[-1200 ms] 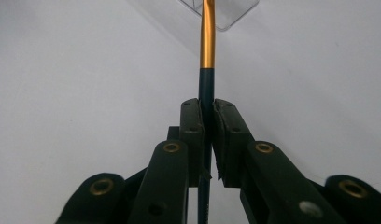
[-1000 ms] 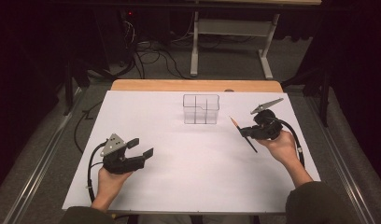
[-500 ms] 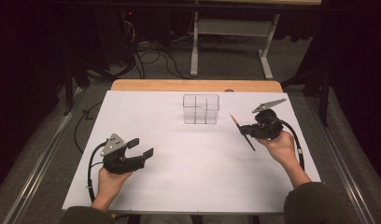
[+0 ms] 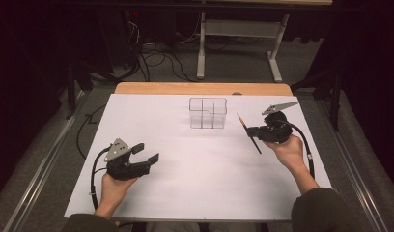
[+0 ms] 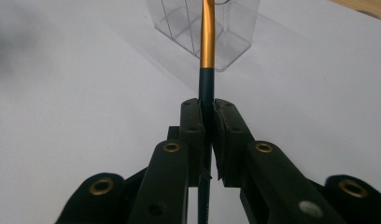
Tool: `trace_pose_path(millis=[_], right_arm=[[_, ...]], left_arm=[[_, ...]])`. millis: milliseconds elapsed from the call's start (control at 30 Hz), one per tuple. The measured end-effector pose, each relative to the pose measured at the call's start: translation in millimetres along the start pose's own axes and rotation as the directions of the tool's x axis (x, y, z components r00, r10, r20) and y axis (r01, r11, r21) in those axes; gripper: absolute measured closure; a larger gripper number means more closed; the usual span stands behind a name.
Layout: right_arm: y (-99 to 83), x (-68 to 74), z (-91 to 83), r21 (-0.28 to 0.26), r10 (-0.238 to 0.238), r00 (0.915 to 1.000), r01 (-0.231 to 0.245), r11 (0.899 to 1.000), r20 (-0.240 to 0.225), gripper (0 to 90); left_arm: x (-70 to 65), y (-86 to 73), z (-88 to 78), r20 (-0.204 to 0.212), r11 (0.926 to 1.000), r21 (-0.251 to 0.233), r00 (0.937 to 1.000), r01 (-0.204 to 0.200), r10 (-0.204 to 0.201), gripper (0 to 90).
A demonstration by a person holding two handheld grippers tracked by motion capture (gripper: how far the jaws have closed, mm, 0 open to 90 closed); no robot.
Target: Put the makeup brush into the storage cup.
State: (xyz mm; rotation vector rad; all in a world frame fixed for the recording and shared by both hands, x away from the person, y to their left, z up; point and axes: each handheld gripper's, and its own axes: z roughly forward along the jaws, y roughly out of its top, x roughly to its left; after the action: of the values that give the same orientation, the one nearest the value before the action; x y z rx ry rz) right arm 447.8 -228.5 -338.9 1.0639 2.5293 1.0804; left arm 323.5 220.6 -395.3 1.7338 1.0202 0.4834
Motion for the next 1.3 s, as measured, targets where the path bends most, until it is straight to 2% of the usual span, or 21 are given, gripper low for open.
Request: trace_pose_path(millis=[533, 1167, 1300], right_arm=[[4.9, 2.3, -0.5, -0.065, 0.006, 1.0000, -0.006, 0.998, -0.005, 84.7], [13.2, 2.8, 1.5, -0.088, 0.011, 0.9999, -0.011, 0.996, 0.009, 84.7], [15.8, 4.9, 2.9, -0.096, 0.000, 1.0000, 0.001, 0.995, 0.009, 84.7]], left_arm=[[0.2, -0.1, 0.7, 0.002, 1.0000, 0.004, 1.0000, 0.001, -0.001, 28.8], [0.4, 0.3, 0.9, 0.003, 1.0000, 0.004, 1.0000, -0.002, 0.002, 28.9], [0.9, 0.4, 0.4, 0.004, 1.0000, 0.001, 1.0000, 0.000, 0.000, 28.9]])
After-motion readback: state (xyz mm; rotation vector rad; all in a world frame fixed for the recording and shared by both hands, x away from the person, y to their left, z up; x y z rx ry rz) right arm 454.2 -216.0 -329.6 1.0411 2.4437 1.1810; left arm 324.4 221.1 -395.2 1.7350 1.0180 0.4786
